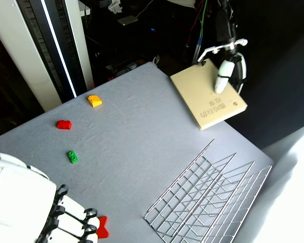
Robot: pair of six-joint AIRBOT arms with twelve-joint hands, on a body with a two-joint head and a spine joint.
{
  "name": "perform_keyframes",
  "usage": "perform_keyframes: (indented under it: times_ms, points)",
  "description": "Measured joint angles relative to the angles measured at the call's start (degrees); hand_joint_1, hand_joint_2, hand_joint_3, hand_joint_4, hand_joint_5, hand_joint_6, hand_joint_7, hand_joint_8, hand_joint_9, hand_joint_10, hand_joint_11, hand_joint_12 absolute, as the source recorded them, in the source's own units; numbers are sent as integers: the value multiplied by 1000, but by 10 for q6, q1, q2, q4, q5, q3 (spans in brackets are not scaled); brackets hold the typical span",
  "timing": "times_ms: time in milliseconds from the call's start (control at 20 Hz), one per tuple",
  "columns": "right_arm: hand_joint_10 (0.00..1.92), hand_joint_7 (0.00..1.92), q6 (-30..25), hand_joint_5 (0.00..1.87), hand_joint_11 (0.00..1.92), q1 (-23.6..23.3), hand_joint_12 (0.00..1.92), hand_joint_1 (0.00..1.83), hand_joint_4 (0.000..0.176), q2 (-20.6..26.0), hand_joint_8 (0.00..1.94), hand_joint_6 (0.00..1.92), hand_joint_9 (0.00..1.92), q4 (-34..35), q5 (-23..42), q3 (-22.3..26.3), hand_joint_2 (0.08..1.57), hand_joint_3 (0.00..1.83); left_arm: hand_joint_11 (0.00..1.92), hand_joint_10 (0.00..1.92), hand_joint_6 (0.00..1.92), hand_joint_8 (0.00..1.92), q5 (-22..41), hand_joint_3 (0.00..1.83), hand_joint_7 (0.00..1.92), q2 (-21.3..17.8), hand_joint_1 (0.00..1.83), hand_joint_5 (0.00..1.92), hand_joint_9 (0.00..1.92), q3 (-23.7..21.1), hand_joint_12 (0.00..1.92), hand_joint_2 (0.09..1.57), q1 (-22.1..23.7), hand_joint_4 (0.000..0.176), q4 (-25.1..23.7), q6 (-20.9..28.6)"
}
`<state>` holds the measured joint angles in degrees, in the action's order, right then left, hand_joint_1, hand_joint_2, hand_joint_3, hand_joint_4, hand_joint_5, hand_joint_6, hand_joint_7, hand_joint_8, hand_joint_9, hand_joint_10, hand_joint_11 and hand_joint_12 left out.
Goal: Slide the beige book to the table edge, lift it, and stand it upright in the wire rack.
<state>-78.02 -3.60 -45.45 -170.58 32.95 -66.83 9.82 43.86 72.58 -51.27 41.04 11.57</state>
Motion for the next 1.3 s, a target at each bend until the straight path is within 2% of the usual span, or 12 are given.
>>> perform_keyframes:
  times_ms: [50, 150, 200, 350, 400, 550, 600, 750, 850, 1150, 1250, 1300]
  points:
    - [4, 213, -2, 221, 0, 0, 731, 313, 0, 2, 2, 1, 224, 0, 1, 0, 1065, 1, 834, 1279, 1005, 1241, 7, 0, 785, -12, 1496, 885, 850, -6, 1443, 1137, -6, 0, -1, -3]
    - [4, 219, -12, 227, 0, 0, 754, 306, 0, 2, 2, 2, 231, 0, 5, 0, 1069, 2, 775, 1321, 1031, 1269, 22, 2, 777, -39, 1495, 872, 831, -20, 1482, 1146, -8, 0, -1, -10]
    - [5, 202, -17, 210, 0, 0, 691, 294, 0, 1, 3, 3, 208, 0, 6, 0, 1081, 5, 825, 1301, 1018, 1245, 39, 0, 796, -48, 1495, 866, 833, -30, 1462, 1141, -8, 0, -1, -9]
    - [0, 176, -28, 176, 0, -2, 593, 293, 0, 1, 0, 0, 182, 0, 8, 0, 1081, 0, 795, 1308, 1017, 1263, 102, 1, 793, -63, 1496, 860, 837, -56, 1480, 1143, -8, 0, -4, -9]
    - [2, 179, -43, 183, 0, -1, 602, 288, 0, 1, 2, 3, 187, 0, 3, 0, 1077, 0, 855, 1305, 1017, 1258, 124, 0, 790, -71, 1495, 851, 829, -60, 1439, 1140, -8, 0, -9, -8]
    - [6, 198, -92, 204, 0, -6, 617, 289, 0, 1, 5, 7, 207, 0, -13, 0, 1060, 0, 873, 1347, 1032, 1309, 206, 1, 763, -89, 1493, 823, 804, -62, 1428, 1148, -3, 0, -5, 34]
    - [4, 203, -111, 210, 0, -9, 604, 299, 0, -1, 5, 6, 208, 0, -27, 0, 1058, 0, 879, 1310, 1025, 1281, 247, 0, 783, -93, 1494, 817, 828, -64, 1432, 1144, 4, 0, 4, 42]
    - [0, 190, -125, 196, 0, -10, 572, 273, 0, -5, 0, 0, 194, 0, -59, 1, 1063, 0, 868, 1290, 1023, 1265, 311, 0, 777, -97, 1491, 840, 825, -70, 1474, 1144, 10, 0, 6, 58]
    - [2, 184, -139, 187, 0, -10, 559, 300, 0, -4, 2, 2, 187, 0, -80, 1, 1066, 1, 930, 1264, 1028, 1225, 354, 0, 800, -97, 1492, 833, 844, -70, 1402, 1133, 17, 0, 12, 83]
    - [7, 214, -228, 225, 0, -16, 600, 279, 0, -5, 6, 8, 211, 0, -87, 11, 1075, 0, 815, 1294, 1046, 1261, 448, 1, 791, -101, 1493, 849, 820, -83, 1497, 1146, 31, 0, 3, 106]
    - [6, 214, -251, 225, 0, -16, 602, 279, 0, -3, 5, 7, 211, 0, -86, 11, 1075, 0, 815, 1295, 1046, 1261, 474, 1, 791, -101, 1493, 849, 819, -83, 1497, 1146, 31, 0, -13, 76]
    - [2, 217, -299, 226, 0, -16, 689, 283, 0, 1, 2, 1, 221, 0, -80, 10, 1075, 1, 901, 1321, 1011, 1305, 494, 0, 750, -95, 1489, 853, 798, -75, 1423, 1147, 31, 0, -16, 97]
